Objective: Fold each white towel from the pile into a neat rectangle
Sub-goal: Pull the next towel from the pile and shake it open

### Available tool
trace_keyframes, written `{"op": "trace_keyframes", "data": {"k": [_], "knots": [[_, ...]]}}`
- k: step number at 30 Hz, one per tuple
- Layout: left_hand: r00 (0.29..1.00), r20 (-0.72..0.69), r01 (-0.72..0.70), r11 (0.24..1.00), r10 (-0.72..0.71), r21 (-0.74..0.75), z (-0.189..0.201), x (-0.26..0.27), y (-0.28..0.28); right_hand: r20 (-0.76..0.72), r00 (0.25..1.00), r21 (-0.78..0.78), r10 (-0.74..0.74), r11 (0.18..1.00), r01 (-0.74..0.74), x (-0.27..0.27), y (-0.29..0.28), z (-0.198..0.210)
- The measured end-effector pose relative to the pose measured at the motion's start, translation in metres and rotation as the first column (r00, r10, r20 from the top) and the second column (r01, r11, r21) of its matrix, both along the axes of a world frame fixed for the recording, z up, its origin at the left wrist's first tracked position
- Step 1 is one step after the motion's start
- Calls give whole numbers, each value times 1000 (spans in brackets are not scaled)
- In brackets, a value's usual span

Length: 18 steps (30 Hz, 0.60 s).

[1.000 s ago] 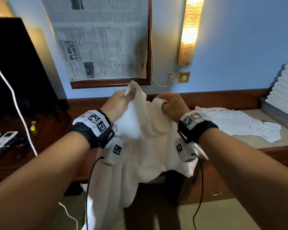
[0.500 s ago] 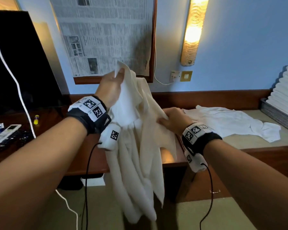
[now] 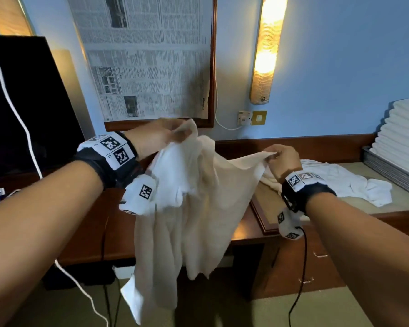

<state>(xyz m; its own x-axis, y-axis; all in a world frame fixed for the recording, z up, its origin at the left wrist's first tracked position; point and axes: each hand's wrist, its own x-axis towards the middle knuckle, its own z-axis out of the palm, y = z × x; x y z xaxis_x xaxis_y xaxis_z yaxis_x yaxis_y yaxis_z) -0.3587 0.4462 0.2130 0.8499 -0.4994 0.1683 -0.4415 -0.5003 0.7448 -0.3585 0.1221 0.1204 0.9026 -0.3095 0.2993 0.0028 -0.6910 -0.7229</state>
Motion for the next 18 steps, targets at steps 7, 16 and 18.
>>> {"op": "trace_keyframes", "data": {"k": [7, 16, 18], "knots": [[992, 119, 47, 999, -48, 12, 39, -4, 30, 358, 861, -77, 362, 930, -359, -2, 75, 103], [953, 266, 25, 841, 142, -541, 59, -11, 25, 443, 708, -45, 550, 802, -595, -30, 142, 182], [953, 245, -1, 812, 177, -584, 69, -17, 20, 452, 686, -51, 570, 784, -618, -35, 146, 195]]}}
